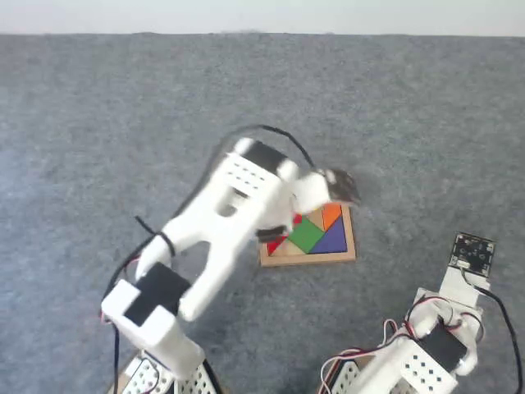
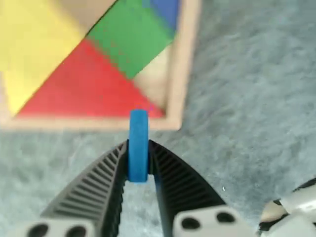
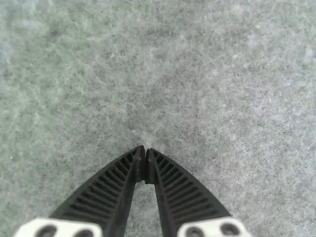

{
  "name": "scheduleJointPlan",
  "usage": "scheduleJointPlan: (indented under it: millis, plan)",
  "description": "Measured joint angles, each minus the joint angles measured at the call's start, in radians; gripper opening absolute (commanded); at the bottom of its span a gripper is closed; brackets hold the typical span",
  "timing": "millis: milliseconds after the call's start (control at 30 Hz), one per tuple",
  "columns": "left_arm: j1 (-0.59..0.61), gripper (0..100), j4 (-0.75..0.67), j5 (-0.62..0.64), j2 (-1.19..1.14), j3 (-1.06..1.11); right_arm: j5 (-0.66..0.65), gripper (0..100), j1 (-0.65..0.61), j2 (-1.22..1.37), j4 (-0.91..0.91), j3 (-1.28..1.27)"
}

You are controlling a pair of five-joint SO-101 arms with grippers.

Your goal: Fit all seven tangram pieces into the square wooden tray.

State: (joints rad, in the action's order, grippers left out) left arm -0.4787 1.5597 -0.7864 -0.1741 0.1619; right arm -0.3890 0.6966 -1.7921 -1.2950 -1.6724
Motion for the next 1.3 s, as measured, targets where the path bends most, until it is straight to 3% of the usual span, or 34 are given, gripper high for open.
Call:
scheduleJointPlan:
  millis: [200,400,767,967,1300]
  plan:
    - [-0.146,1,-0.141,-0.018,0.0,0.144,0.0,0.8,0.0,0.0,0.0,0.0]
    - [-0.173,1,-0.284,-0.018,0.0,0.213,0.0,0.8,0.0,0.0,0.0,0.0]
    - [-0.172,2,-0.313,-0.018,0.0,0.213,0.0,0.8,0.0,0.0,0.0,0.0]
    - [-0.172,14,-0.313,-0.003,0.0,0.213,0.0,0.8,0.0,0.0,0.0,0.0]
    - [-0.1,15,-0.316,0.003,0.0,0.213,0.0,0.8,0.0,0.0,0.0,0.0]
